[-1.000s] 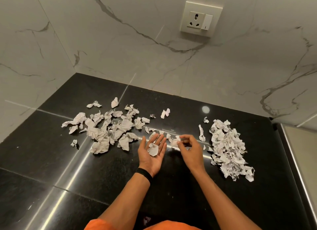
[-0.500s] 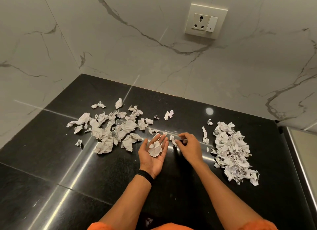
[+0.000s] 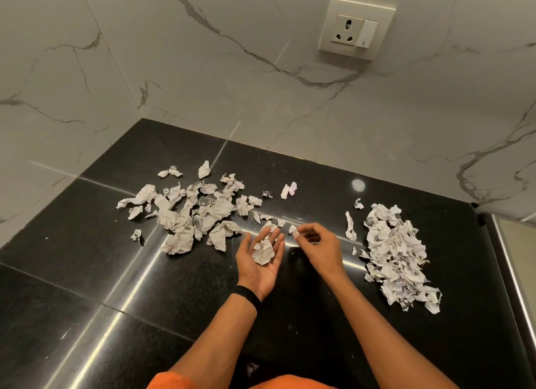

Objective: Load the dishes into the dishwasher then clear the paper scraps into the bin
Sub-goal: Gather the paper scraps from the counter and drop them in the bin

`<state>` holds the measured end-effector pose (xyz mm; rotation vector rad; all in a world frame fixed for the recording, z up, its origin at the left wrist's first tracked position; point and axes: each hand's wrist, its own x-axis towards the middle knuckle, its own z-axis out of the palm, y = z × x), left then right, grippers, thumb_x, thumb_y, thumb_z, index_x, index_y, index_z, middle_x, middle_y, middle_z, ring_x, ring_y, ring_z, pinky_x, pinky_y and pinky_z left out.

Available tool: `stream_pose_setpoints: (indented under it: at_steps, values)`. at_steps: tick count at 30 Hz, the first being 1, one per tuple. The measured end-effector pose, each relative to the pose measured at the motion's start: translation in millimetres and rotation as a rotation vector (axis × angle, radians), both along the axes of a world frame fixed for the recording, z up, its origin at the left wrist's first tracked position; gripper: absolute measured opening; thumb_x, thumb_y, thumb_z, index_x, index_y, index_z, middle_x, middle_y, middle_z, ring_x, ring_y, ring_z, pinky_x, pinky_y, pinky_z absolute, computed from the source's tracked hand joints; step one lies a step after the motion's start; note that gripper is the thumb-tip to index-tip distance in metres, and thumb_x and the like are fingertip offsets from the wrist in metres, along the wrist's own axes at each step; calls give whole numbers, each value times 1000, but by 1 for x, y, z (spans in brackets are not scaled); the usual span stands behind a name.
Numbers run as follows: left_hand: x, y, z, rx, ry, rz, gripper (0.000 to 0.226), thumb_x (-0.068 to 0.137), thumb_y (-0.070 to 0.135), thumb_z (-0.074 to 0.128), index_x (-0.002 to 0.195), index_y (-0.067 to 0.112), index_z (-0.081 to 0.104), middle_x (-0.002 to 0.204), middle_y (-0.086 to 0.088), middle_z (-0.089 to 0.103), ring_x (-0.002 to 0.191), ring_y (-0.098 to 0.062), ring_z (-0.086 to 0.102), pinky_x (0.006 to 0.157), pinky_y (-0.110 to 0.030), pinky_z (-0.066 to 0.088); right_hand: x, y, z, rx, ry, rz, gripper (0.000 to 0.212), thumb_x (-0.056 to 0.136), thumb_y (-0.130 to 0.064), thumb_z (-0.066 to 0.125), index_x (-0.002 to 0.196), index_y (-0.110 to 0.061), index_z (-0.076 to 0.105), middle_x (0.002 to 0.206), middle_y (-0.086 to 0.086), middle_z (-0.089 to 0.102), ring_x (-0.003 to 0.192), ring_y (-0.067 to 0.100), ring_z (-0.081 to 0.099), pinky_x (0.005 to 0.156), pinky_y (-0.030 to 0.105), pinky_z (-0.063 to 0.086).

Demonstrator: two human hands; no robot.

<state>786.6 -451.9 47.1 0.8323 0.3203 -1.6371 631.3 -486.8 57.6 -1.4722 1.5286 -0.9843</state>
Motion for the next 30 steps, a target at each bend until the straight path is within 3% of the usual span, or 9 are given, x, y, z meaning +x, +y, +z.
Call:
stream_pose_setpoints:
  at_steps: [3, 6, 11, 16, 19, 21, 24, 27, 30]
  values:
    - [-8, -2, 2, 4, -1, -8, 51, 101, 41, 47, 124, 0, 66, 134, -26, 62, 114, -35, 66, 107, -43, 47, 22, 7, 16, -16, -95, 160, 17, 84, -12, 80, 94, -25, 75, 90, -9, 75, 86, 7, 69, 77, 19, 52]
    - [-12, -6, 0, 7, 42, -12, 57, 99, 40, 47, 134, -3, 59, 139, -26, 58, 128, -38, 58, 113, -47, 42, 36, 14, 19, -58, -2, 291, 16, 83, -22, 79, 96, -30, 75, 99, -13, 74, 92, 10, 68, 82, 23, 54]
    - [-5, -6, 8, -31, 63, 24, 47, 100, 31, 45, 131, 0, 61, 131, -24, 64, 119, -35, 63, 103, -42, 49, 26, -4, 14, -32, -76, 113, 2, 91, -27, 75, 93, -27, 75, 91, -10, 75, 87, 10, 69, 82, 28, 56]
    - [4, -3, 9, -40, 103, 47, 50, 101, 31, 44, 134, -3, 58, 131, -28, 63, 117, -39, 66, 104, -44, 49, 5, -31, -4, -36, 284, 120, 18, 91, -20, 72, 109, -23, 74, 105, -6, 66, 87, 0, 63, 79, 19, 51]
    - [9, -3, 8, -30, 95, 67, 51, 101, 32, 45, 134, -4, 58, 132, -28, 63, 121, -40, 63, 106, -44, 48, 1, -38, -19, -84, 545, 265, 21, 94, -24, 68, 114, -24, 74, 107, -4, 64, 100, 14, 60, 88, 28, 46]
    - [12, -4, 7, -30, 96, 74, 51, 101, 34, 45, 132, -5, 59, 132, -28, 63, 126, -39, 60, 108, -44, 46, 3, -38, -23, -128, 608, 300, 17, 94, -24, 67, 109, -23, 76, 102, -3, 63, 99, 17, 57, 87, 29, 43]
    - [14, -5, 7, -28, 86, 80, 51, 103, 35, 44, 129, -5, 61, 131, -28, 63, 126, -38, 59, 111, -43, 44, 7, -32, -22, -133, 523, 243, 13, 94, -26, 69, 105, -26, 76, 97, -10, 60, 93, 9, 57, 82, 29, 48]
    - [14, -7, 1, -9, 77, 61, 52, 102, 37, 43, 133, -2, 60, 132, -26, 63, 127, -36, 59, 116, -42, 39, 18, -22, -10, -129, 308, 168, 15, 90, -28, 74, 104, -29, 75, 97, -19, 63, 88, 1, 61, 79, 23, 50]
    - [11, -5, -3, 2, 58, 20, 52, 102, 37, 43, 133, -1, 60, 131, -26, 64, 122, -34, 61, 117, -41, 37, 31, -11, 8, -199, 195, 250, 16, 87, -26, 76, 103, -31, 74, 98, -20, 68, 94, 1, 59, 83, 18, 46]
